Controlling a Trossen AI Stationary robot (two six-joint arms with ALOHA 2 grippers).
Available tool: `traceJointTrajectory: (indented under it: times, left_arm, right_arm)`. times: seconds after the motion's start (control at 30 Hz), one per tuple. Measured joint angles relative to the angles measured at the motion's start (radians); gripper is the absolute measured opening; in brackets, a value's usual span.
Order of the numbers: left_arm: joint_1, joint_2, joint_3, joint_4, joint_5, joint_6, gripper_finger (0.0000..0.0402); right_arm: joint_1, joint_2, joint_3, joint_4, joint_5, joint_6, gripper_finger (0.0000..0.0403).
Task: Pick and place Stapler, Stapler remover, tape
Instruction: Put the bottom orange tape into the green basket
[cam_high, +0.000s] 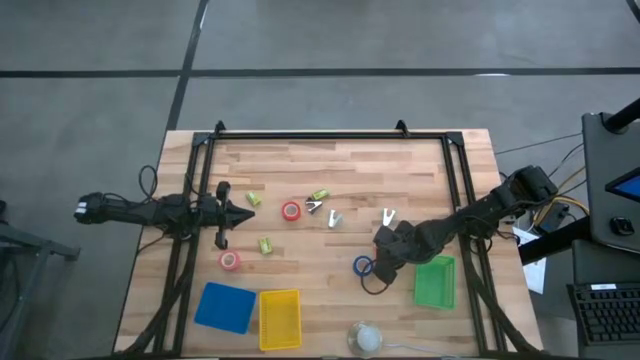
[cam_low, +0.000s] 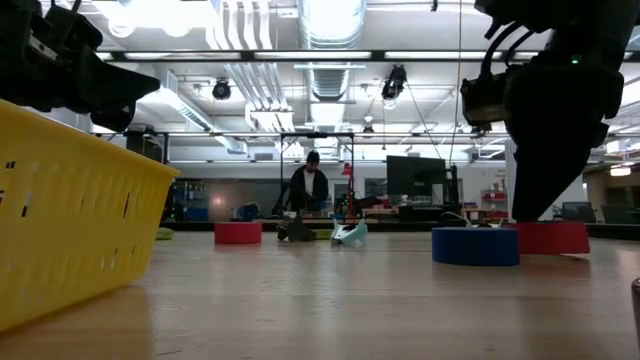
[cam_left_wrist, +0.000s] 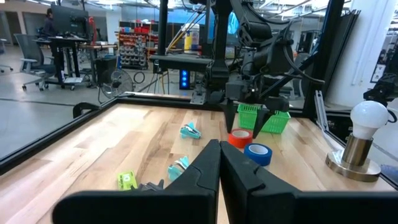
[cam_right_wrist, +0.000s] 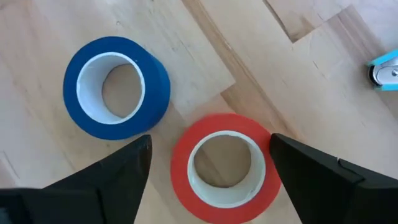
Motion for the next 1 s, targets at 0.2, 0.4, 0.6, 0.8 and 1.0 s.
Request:
traceJointTrajectory:
  times: [0.2,0.4,0.6,0.8,1.0]
  left_arm:
    - [0.000,0.000,0.000,-0.001,0.000,0.000,0.0012]
    - [0.000,0.000,0.000,-0.003,0.000,0.000,0.0012]
    - [0.000,0.000,0.000,-0.009,0.000,0.000,0.0012]
    - [0.000,0.000,0.000,-0.009,0.000,0.000,0.0012]
    - [0.000,0.000,0.000,-0.008,0.000,0.000,0.0012]
  right_arm:
    - [-0.002,0.003,0.003,-0.012,0.007,-0.006,0.0333]
    - [0.000,-0.006,0.035,-0.008,-0.017,-0.036,0.0326]
    - [0.002,-0.006,0.033,-0.037,-0.017,-0.036,0.0320]
    - [0.009,-0.006,0.033,-0.099,-0.017,-0.026,0.0314]
    - [0.015,-0.008,0.039,-0.110,-0.032,-0.002,0.0330]
